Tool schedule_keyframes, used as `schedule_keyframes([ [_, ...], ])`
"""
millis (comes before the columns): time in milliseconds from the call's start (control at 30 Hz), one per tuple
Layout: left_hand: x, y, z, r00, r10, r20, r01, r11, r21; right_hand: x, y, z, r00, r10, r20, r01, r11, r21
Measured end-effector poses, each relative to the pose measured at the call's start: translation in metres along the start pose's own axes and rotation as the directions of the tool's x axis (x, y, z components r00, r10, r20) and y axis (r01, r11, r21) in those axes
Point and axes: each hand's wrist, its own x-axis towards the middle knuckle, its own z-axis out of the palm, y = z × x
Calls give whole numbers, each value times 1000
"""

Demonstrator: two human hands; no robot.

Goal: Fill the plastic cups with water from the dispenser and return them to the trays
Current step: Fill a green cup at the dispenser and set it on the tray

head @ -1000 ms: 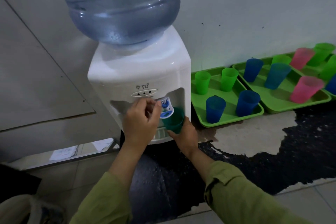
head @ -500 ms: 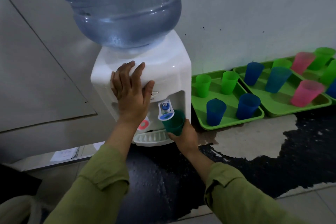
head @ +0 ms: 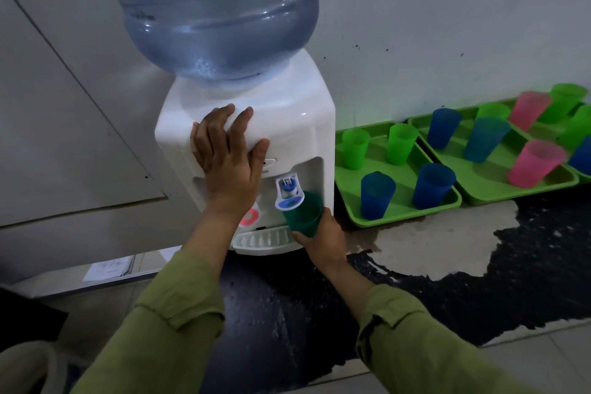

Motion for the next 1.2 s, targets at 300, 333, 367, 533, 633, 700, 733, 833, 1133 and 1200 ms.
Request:
schedule_keyframes([
  [300, -1, 0, 1, 1000, 4, -8, -4, 1000, 0, 2, 1, 2, 1000, -5, -6, 5, 1000, -3],
  [333, -1, 0, 1, 1000, 4, -8, -4, 1000, 1, 2, 2, 3, 1000, -9, -9, 9, 1000, 5],
  [367, -1, 0, 1, 1000, 4, -8, -4, 1000, 3, 2, 2, 4, 1000, -14, -13, 14, 1000, 20],
  [533, -1, 0, 2, 1000, 3, -3, -3, 1000, 13, 0, 6, 11, 997, -32, -66, 39, 994, 100],
  [633, -1, 0, 2, 1000, -2, -1, 2, 1000, 14, -2, 7, 14, 996, -32, -85, 43, 991, 125],
  [700, -1, 0, 3, 1000, 0, -7, 0, 1000, 17, -2, 8, 16, 996, -30, -88, 43, 988, 146],
  [733, -1, 0, 3, 1000, 2, -9, -2, 1000, 19, -2, 9, 17, 996, -30, -87, 43, 987, 153],
  [833, -1, 0, 3, 1000, 2, -9, -2, 1000, 17, -2, 11, 18, 995, -34, -95, 49, 986, 162],
  [1133, -2, 2, 1, 1000, -24, 8, 24, 1000, 1, 1, 12, 14, 998, -38, -53, 45, 991, 126],
  [1200, -2, 4, -2, 999, -33, 12, 34, 999, -14, 2, 12, 12, 999, -32, -37, 36, 993, 112],
])
